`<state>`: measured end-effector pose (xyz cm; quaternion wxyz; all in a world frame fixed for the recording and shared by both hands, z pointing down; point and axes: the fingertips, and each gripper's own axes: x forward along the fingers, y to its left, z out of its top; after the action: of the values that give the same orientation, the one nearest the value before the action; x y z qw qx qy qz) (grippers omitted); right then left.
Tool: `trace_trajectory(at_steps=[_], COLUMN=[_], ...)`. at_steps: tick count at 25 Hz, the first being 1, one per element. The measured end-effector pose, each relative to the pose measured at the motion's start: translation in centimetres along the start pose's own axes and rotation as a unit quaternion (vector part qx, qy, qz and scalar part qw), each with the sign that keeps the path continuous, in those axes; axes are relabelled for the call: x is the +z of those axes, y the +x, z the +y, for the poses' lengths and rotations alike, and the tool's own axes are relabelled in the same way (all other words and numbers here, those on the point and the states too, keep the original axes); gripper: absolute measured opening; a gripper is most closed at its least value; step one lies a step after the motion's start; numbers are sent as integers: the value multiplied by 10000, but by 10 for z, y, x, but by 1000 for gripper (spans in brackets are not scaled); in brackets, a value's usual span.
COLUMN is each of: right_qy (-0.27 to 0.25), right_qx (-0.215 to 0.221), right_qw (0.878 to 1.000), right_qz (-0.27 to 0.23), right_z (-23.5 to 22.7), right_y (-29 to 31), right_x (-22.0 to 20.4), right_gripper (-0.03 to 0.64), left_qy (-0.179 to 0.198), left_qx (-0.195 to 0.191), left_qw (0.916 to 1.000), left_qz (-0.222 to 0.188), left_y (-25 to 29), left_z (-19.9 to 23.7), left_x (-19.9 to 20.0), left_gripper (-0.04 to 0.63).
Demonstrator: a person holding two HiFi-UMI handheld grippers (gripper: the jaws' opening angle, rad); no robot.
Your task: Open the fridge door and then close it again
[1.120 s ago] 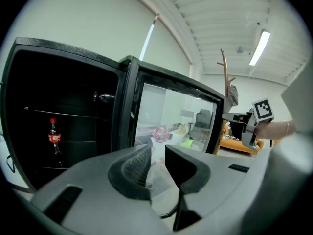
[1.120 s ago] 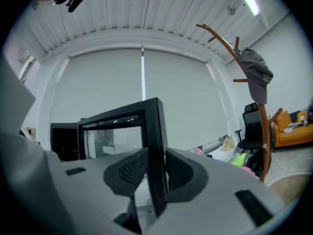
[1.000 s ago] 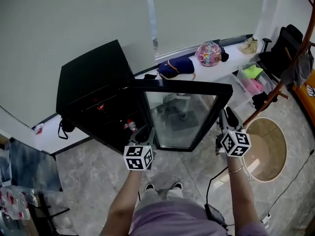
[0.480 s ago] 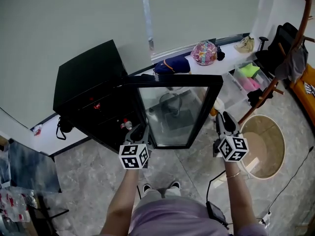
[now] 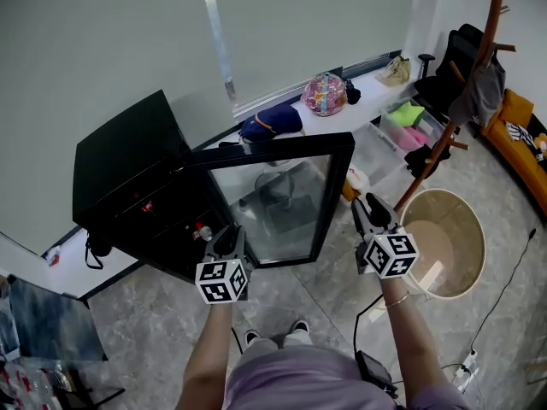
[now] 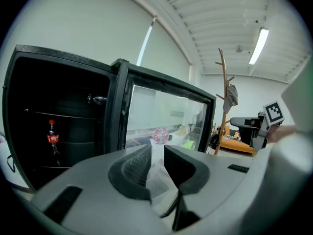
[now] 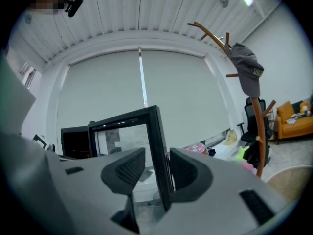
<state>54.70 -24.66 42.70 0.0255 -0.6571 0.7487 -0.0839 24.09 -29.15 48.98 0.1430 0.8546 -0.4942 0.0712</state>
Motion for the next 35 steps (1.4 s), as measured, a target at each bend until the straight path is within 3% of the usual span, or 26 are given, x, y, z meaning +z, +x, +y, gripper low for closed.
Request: trace_trajectory(at_steps=[20,31,35], right_qy=[-468,-564,-588], right_qx=[1202,2000,2073], right_qw=[9912,9773,9757], right_qz=[295,422,392], right_z=[2,15,14], right_y=[89,115,118], right_x=[18,14,14], right_gripper=[264,279,268], left_qy=[-127,-242,-286], left_qx=[-150,-89,-15], left_qw=[9996,9990,9987], left_qz=[200,362,411], left_y=[36,46,40], left_z=[-17,-12,-10], left_x=[-9,-23,-28], left_gripper=[69,69,69])
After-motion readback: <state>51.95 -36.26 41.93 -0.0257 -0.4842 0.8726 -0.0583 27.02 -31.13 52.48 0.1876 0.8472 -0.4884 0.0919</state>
